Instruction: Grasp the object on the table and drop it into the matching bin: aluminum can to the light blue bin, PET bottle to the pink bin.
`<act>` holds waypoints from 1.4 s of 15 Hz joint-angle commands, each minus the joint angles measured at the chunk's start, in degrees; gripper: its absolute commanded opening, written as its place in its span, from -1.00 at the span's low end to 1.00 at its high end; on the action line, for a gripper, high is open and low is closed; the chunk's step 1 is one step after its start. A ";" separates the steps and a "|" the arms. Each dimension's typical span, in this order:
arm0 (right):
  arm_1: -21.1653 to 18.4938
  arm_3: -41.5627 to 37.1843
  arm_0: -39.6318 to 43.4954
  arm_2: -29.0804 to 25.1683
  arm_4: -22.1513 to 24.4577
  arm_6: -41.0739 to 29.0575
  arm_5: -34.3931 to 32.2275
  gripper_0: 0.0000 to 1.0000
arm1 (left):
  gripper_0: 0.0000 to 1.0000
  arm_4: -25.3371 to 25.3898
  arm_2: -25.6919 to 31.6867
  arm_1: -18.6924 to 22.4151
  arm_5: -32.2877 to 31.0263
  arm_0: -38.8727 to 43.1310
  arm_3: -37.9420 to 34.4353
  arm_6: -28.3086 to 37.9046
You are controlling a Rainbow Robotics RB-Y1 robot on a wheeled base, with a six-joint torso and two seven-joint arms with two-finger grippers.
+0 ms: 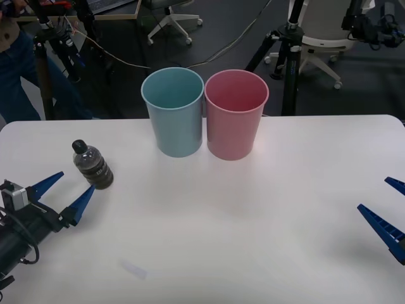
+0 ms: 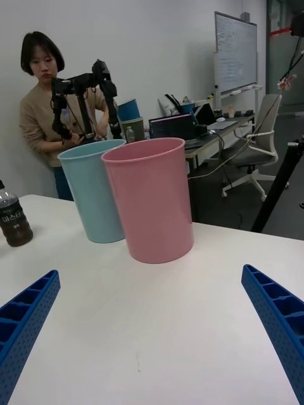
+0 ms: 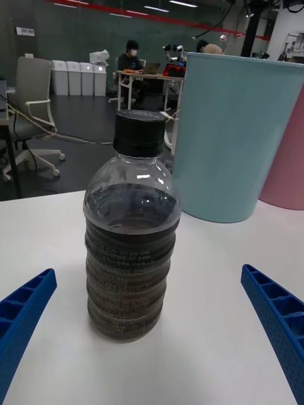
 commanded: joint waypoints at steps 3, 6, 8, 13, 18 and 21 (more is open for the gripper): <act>0.00 0.00 0.00 0.00 0.00 0.00 0.00 1.00 | 1.00 0.23 -2.99 -0.01 3.30 -1.57 0.64 -1.17; 0.00 0.00 0.00 0.00 0.00 0.00 0.00 1.00 | 1.00 0.23 -3.78 -0.01 3.30 -3.77 3.27 -2.05; 0.00 0.00 0.00 0.00 0.00 0.00 0.00 1.00 | 1.00 0.14 -3.87 -0.01 3.21 -6.05 6.17 -2.75; 0.00 0.00 0.00 0.00 0.00 0.00 0.00 1.00 | 1.00 -0.65 -3.87 -0.01 5.85 -8.95 7.93 -3.36; 0.00 0.00 0.00 0.00 0.00 0.00 0.00 1.00 | 1.00 -0.21 -6.33 -0.01 9.37 -10.36 8.02 -2.84; 0.00 0.00 0.00 0.00 0.00 0.00 0.00 1.00 | 1.00 -0.04 -7.65 -0.01 9.28 -12.82 11.01 -3.01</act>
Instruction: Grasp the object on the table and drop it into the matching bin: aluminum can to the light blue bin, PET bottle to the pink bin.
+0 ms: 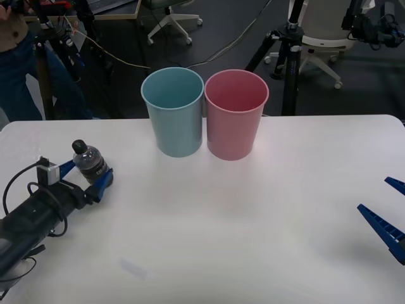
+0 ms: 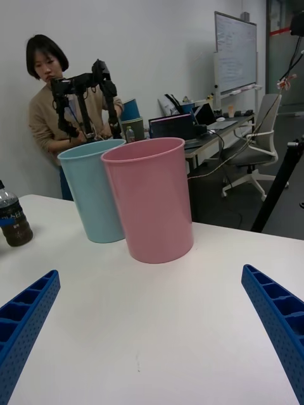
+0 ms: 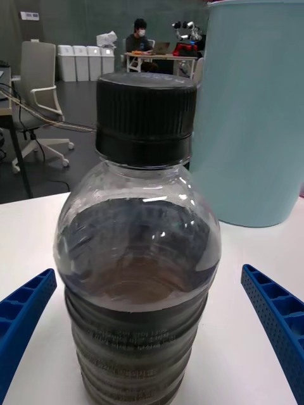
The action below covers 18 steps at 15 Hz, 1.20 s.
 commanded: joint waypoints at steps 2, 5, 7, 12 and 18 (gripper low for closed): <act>0.00 0.00 0.00 0.00 0.00 0.00 0.00 1.00 | 1.00 0.08 -0.66 0.00 -0.96 -4.18 5.93 -0.28; 0.00 0.00 0.00 0.00 0.00 0.00 0.00 1.00 | 0.91 -0.53 -0.75 0.00 -0.52 -5.32 6.55 0.07; 0.00 0.00 0.00 0.00 0.00 0.00 0.00 1.00 | 0.05 -0.71 -0.66 0.00 0.10 -5.50 6.55 0.33; 0.00 0.00 0.00 0.00 0.00 0.00 0.00 1.00 | -1.00 -0.71 -0.66 0.00 0.19 -5.67 6.46 1.04; 0.00 0.00 0.00 0.00 0.00 0.00 0.00 1.00 | -1.00 -0.71 -0.66 0.26 -1.22 -4.27 4.09 1.39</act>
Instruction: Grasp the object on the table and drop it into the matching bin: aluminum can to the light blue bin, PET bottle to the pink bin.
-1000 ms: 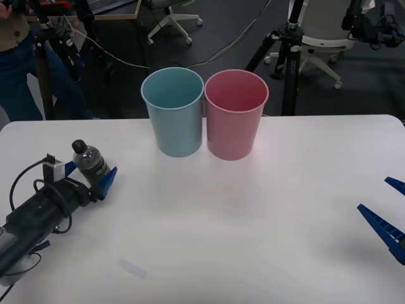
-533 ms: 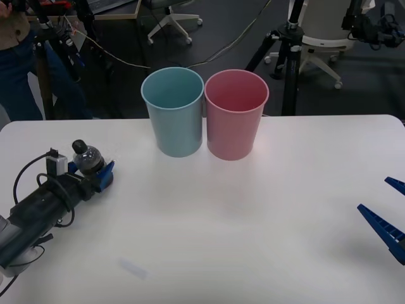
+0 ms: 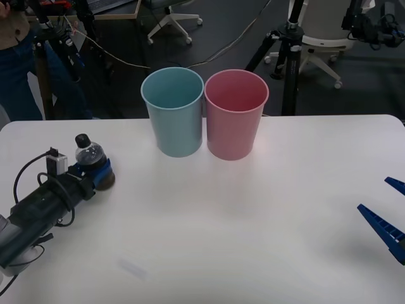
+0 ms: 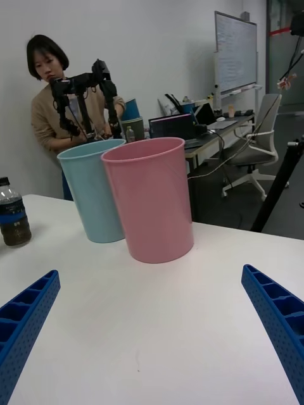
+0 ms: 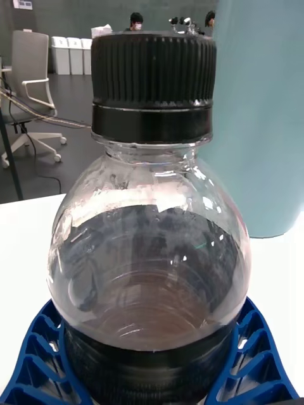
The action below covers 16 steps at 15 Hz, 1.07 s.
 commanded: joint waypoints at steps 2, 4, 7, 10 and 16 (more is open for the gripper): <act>0.00 0.00 0.00 0.00 0.00 0.00 0.00 1.00 | -1.00 -0.01 0.01 0.65 1.43 4.07 -6.48 1.21; 0.00 0.00 0.00 0.00 0.00 0.00 0.00 1.00 | -1.00 -1.07 -0.25 1.09 3.89 8.55 -13.69 4.55; 0.00 0.00 0.00 0.00 0.00 0.00 0.00 1.00 | -1.00 -2.21 -0.25 1.70 3.98 14.53 -22.39 9.12; 0.00 0.00 0.00 0.00 0.00 0.00 0.00 1.00 | -1.00 -2.21 -0.61 2.85 4.59 19.89 -30.04 10.61; 0.00 0.00 0.00 0.00 0.00 0.00 0.00 1.00 | -1.00 -2.03 -1.84 7.24 6.79 29.73 -46.38 17.82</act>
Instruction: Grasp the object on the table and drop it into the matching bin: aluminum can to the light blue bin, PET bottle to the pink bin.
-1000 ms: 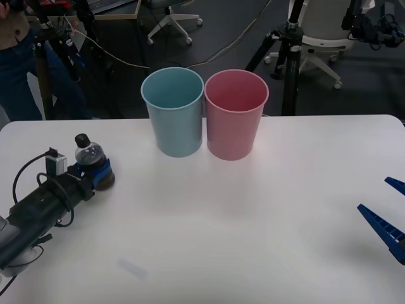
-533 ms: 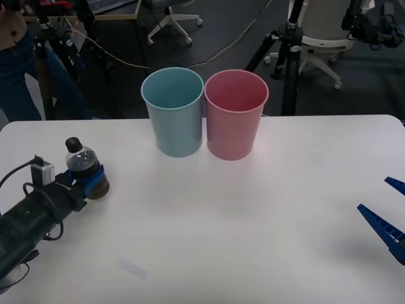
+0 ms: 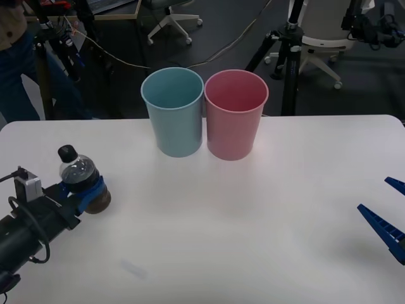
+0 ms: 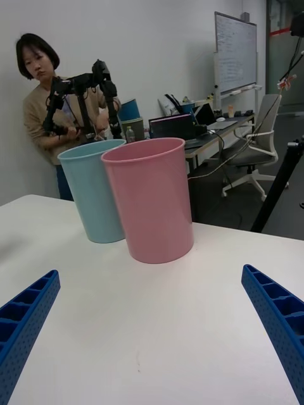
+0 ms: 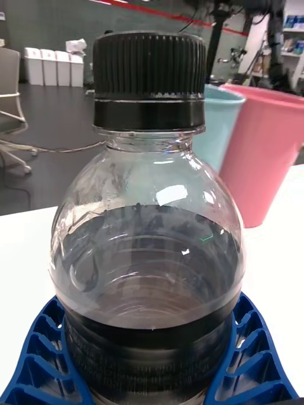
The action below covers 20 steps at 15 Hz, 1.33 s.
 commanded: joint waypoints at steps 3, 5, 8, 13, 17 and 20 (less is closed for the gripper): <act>0.00 0.00 0.00 0.00 0.00 0.00 0.00 1.00 | -1.00 0.28 0.05 4.16 2.33 5.56 -11.95 1.48; 0.00 0.00 0.00 0.00 0.00 0.00 0.00 1.00 | -1.00 0.46 0.05 5.31 2.95 6.44 -14.85 2.10; 0.00 0.00 0.00 0.00 0.00 0.00 0.00 1.00 | -1.00 0.11 0.05 8.47 4.00 7.67 -20.12 5.96; 0.00 0.00 0.00 0.00 0.00 0.00 0.00 1.00 | -1.00 -1.47 -0.22 13.65 8.57 8.11 -28.47 15.28; 0.00 0.00 0.00 0.00 0.00 0.00 0.00 1.00 | -1.00 -4.81 -2.76 18.93 12.00 4.07 -32.69 25.30; 0.00 0.00 0.00 0.00 0.00 0.00 0.00 1.00 | -1.00 -10.44 -4.26 22.18 12.35 -2.61 -33.22 34.79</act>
